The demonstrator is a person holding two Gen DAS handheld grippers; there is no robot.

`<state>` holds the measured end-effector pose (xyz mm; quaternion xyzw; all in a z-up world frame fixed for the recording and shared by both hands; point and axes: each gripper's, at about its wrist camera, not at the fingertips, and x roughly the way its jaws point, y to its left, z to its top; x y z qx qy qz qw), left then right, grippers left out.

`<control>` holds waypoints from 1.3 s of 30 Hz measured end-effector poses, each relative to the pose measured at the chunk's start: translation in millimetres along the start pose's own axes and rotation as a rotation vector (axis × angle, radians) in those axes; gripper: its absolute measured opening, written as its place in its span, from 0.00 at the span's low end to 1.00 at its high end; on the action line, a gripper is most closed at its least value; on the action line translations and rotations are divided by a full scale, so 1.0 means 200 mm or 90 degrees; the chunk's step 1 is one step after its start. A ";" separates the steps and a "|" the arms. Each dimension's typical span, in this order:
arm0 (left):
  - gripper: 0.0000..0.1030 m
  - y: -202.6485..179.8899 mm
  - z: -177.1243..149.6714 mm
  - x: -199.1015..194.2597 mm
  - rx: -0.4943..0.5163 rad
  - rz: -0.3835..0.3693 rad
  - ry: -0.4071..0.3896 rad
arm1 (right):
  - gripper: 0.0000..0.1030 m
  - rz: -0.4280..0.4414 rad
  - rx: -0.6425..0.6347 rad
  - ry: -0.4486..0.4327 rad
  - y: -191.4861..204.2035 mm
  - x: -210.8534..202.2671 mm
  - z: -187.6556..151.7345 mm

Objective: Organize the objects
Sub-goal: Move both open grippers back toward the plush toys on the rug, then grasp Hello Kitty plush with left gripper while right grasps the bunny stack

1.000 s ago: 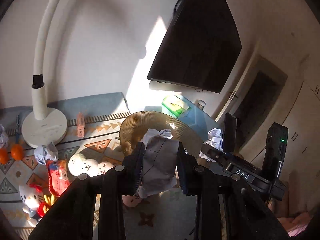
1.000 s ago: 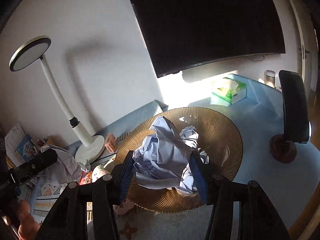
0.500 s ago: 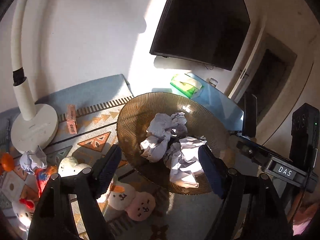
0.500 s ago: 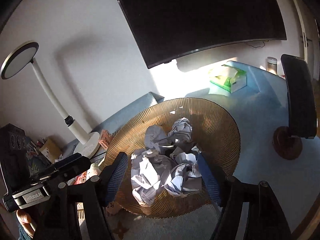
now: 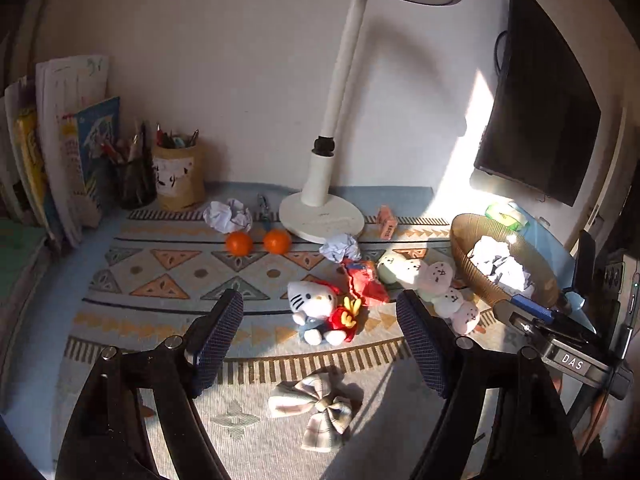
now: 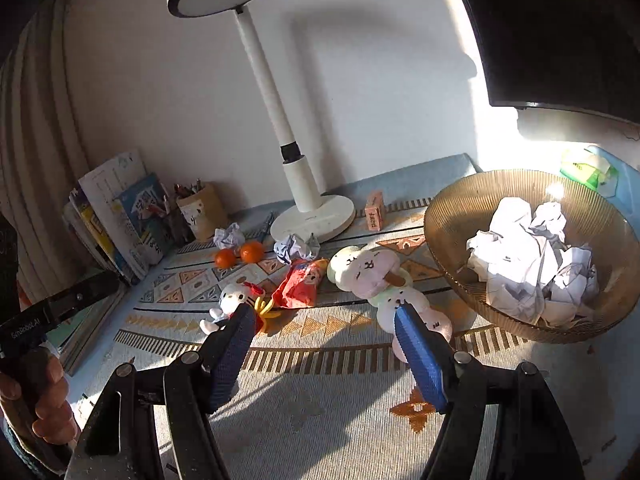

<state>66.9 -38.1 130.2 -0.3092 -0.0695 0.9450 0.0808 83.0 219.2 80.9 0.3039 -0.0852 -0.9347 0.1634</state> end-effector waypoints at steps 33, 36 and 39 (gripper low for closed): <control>0.75 0.02 -0.10 0.46 -0.010 -0.082 0.154 | 0.69 -0.164 0.019 0.140 -0.23 0.36 -0.05; 0.75 -0.05 -0.06 0.62 -0.015 -0.067 0.207 | 0.69 -0.178 0.052 0.159 -0.29 0.45 -0.04; 0.73 -0.12 -0.05 0.71 0.012 -0.031 0.211 | 0.70 -0.163 0.074 0.182 -0.34 0.51 -0.02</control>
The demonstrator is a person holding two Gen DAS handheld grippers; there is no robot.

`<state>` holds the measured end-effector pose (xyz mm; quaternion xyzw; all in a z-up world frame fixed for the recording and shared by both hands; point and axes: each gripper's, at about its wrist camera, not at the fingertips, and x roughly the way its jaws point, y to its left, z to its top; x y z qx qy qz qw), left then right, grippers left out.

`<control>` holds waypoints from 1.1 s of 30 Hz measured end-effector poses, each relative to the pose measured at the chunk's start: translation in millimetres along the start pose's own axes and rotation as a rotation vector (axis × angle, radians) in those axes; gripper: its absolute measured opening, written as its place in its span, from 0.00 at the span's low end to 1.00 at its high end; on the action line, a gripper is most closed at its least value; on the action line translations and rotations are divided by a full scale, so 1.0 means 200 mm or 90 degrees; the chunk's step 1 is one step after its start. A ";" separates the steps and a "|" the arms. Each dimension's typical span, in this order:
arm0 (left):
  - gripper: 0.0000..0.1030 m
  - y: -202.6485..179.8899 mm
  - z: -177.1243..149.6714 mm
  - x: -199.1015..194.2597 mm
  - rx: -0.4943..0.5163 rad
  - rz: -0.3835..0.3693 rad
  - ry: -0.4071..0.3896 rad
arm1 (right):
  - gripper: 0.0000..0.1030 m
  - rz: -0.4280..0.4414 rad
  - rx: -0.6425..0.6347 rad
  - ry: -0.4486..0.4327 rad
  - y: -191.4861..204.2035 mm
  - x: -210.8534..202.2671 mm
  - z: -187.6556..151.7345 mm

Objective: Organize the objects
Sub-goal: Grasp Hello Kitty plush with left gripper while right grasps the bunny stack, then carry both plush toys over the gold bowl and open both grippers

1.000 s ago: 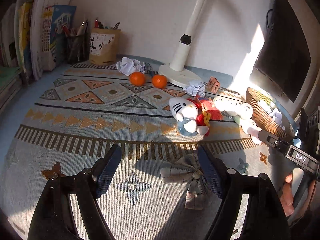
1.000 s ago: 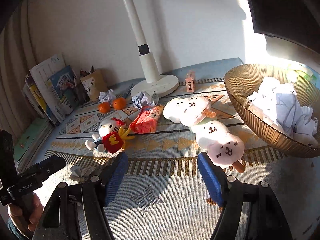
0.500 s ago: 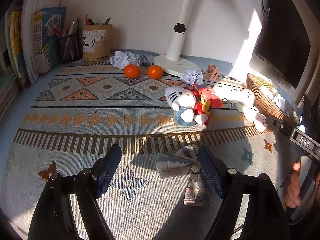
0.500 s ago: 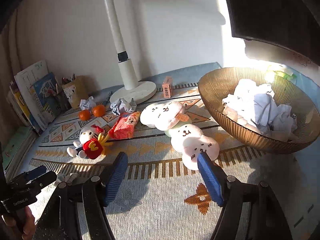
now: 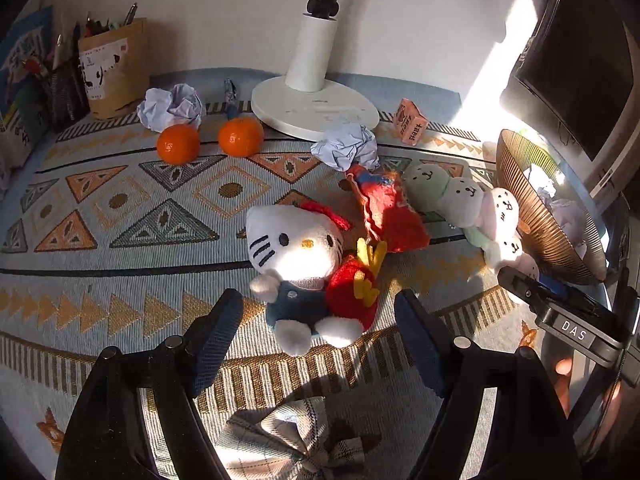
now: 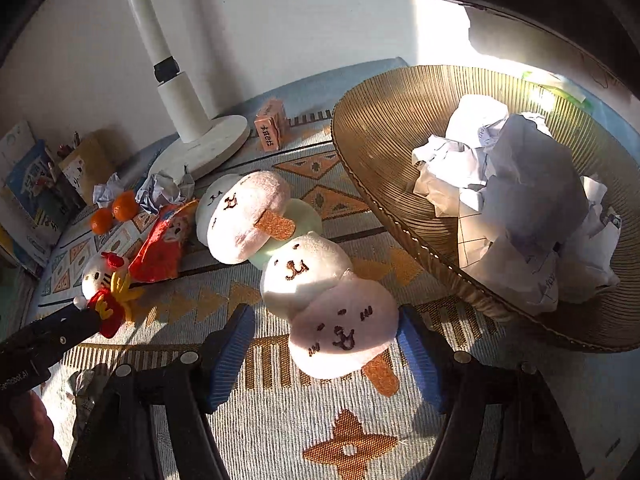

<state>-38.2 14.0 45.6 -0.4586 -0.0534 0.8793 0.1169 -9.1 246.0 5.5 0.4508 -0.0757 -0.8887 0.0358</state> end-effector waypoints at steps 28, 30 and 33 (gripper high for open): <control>0.42 0.01 -0.19 -0.34 -0.039 -0.078 -0.056 | 0.64 0.028 -0.160 0.042 0.26 -0.17 -0.36; 0.42 -0.01 -0.20 -0.35 -0.032 -0.078 -0.054 | 0.50 -0.002 -0.173 0.027 0.30 -0.17 -0.37; 0.42 -0.05 -0.20 -0.37 -0.020 -0.089 -0.052 | 0.46 0.011 -0.189 0.005 0.30 -0.25 -0.41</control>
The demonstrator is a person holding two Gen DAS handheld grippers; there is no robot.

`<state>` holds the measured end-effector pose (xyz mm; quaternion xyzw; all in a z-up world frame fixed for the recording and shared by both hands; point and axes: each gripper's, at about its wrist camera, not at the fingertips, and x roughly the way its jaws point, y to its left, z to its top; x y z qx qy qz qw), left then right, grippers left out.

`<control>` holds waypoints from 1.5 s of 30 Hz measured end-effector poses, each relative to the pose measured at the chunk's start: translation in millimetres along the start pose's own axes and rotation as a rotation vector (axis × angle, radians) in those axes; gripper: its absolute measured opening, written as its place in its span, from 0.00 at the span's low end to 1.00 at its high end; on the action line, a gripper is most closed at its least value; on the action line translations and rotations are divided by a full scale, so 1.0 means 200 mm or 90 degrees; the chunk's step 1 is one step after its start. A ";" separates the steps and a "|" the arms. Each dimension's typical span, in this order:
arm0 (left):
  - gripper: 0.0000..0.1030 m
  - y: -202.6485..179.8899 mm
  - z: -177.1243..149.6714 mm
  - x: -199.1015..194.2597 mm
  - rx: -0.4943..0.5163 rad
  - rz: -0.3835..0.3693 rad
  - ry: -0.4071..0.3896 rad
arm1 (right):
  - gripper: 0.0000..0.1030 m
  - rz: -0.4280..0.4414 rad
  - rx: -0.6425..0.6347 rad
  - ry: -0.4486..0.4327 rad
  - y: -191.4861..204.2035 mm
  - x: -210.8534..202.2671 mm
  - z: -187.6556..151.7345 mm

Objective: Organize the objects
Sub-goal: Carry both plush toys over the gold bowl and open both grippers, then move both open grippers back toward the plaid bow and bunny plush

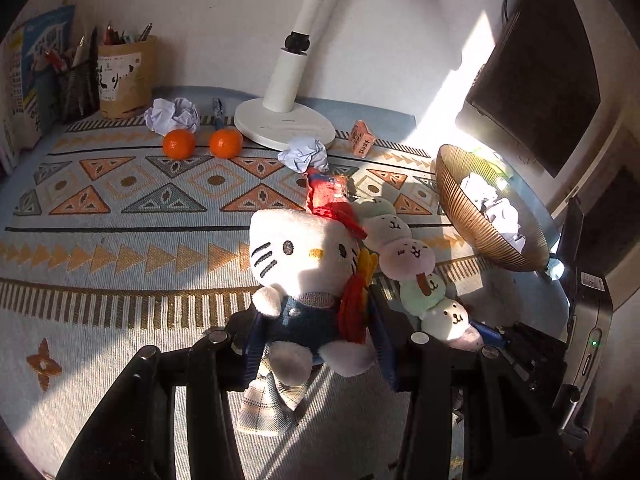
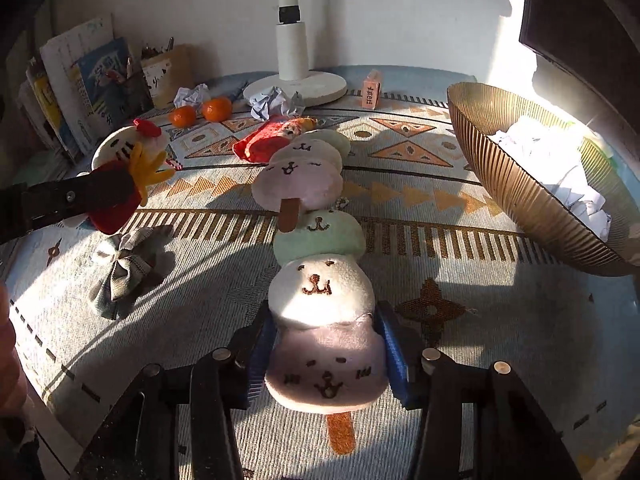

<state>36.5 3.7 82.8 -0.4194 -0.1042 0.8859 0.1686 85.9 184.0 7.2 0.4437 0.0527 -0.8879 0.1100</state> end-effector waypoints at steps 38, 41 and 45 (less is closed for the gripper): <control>0.83 -0.55 0.30 -0.19 0.176 -0.036 -0.195 | 0.70 -0.014 0.252 -0.251 -0.70 -0.63 0.23; 1.00 -0.32 0.18 -0.36 0.127 0.054 -0.226 | 0.70 0.040 0.163 -0.273 -0.38 -0.60 0.23; 0.99 0.03 -0.06 -0.33 0.073 0.215 -0.202 | 0.70 0.068 0.076 -0.258 -0.07 -0.37 0.15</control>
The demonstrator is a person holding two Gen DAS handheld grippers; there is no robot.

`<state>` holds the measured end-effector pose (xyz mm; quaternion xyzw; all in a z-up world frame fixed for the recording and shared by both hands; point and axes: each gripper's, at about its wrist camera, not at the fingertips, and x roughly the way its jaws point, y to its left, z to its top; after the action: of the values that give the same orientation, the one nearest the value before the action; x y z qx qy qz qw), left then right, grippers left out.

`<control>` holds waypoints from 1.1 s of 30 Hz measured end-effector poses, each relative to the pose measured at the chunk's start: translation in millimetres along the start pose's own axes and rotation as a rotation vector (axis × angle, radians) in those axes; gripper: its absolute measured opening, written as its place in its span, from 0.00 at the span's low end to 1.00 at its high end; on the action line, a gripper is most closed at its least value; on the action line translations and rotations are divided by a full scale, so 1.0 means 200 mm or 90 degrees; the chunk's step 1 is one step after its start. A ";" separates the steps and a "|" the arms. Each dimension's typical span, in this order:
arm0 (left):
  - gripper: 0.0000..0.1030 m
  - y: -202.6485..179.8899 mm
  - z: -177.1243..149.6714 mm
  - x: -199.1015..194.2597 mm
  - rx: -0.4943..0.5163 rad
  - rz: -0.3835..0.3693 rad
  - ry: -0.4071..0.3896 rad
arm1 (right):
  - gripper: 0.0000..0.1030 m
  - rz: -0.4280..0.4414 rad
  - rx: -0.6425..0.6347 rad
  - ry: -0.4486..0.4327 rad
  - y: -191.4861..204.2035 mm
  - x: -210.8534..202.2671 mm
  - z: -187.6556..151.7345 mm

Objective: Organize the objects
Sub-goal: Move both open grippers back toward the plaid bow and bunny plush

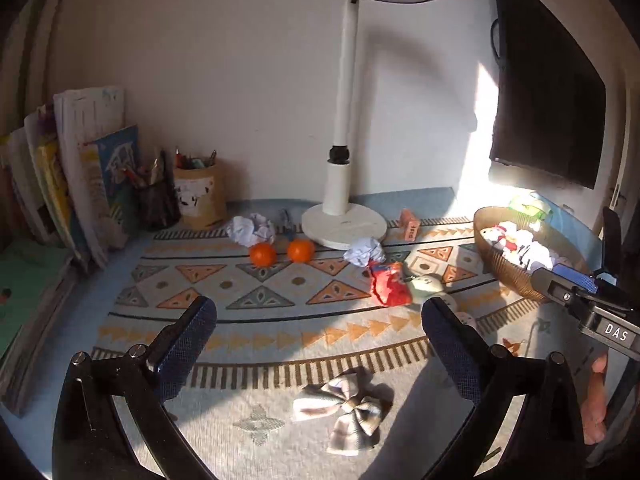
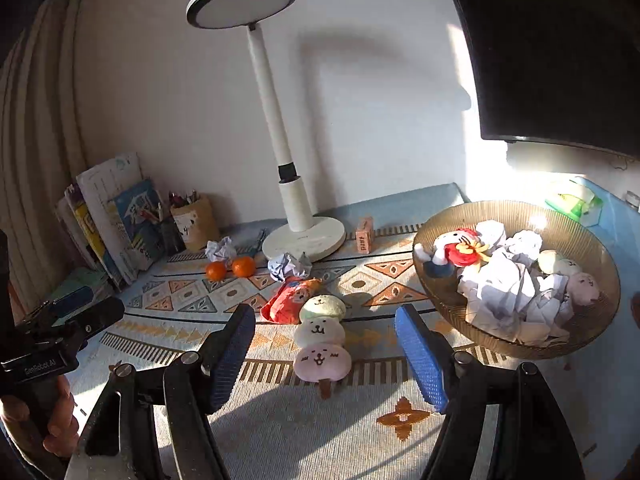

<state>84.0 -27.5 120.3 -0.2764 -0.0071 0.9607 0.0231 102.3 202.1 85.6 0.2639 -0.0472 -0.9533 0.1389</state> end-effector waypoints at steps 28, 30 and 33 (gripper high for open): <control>0.99 -0.09 -0.29 0.17 0.033 -0.068 0.113 | 0.70 -0.045 0.035 0.174 -0.06 0.47 -0.10; 0.99 -0.09 -0.29 0.18 0.021 -0.079 0.128 | 0.69 -0.071 0.007 0.178 -0.01 0.53 -0.08; 0.92 -0.11 -0.29 0.28 -0.021 -0.117 0.206 | 0.69 -0.074 -0.003 0.199 0.02 0.62 -0.06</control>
<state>68.6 -2.5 41.6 -0.4255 -0.0444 0.8975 0.1072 7.9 163.0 15.0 0.4111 -0.0077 -0.9071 0.0898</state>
